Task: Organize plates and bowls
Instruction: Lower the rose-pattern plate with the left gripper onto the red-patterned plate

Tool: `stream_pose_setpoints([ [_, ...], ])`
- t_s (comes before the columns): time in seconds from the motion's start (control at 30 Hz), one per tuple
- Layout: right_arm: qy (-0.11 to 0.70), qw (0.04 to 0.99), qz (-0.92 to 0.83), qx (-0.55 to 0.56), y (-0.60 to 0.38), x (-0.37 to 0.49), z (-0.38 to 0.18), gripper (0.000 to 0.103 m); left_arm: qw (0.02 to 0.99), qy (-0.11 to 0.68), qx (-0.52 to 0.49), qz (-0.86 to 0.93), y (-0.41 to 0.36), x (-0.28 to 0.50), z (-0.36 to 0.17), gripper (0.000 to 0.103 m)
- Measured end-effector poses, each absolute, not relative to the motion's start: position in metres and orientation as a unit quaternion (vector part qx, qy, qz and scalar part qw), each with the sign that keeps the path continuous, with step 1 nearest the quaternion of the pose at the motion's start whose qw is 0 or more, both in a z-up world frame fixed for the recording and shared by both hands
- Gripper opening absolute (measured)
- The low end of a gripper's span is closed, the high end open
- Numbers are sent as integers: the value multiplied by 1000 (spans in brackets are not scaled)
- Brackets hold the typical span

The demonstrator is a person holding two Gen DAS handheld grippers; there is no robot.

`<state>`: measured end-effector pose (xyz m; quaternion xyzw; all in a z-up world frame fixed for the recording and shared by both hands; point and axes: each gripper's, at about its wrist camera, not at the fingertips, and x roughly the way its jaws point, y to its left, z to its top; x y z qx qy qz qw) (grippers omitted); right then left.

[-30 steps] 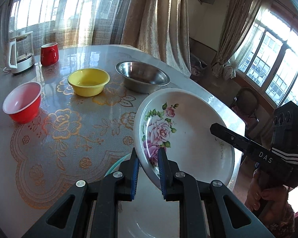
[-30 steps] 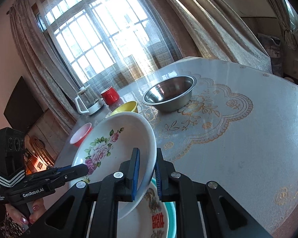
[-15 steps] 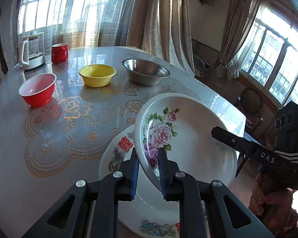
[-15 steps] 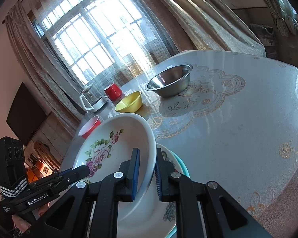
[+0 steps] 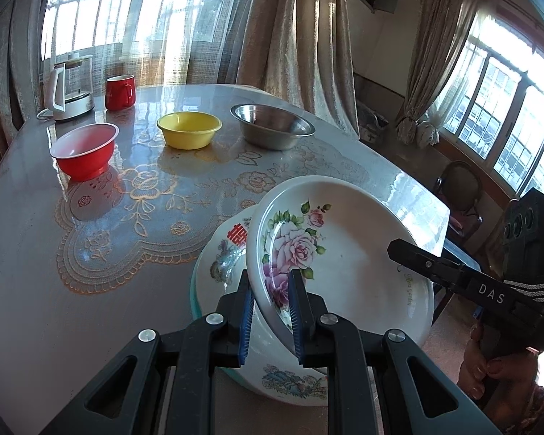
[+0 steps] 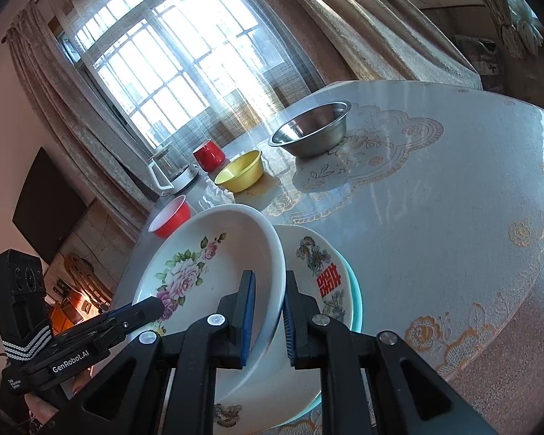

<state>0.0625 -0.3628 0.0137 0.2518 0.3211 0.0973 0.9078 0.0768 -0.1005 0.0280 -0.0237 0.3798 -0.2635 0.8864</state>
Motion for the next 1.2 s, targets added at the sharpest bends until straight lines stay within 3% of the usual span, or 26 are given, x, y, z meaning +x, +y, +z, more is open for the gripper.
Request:
stream_pose_setpoints([
  [0.93,405,880,59,242,-354,69,-8,17,869,427,-20,-248,-102,84,3,19],
  [1.2,435,862,38,258,-358,83,-4,20,850,470,-26,-238,-111,97,5,28],
])
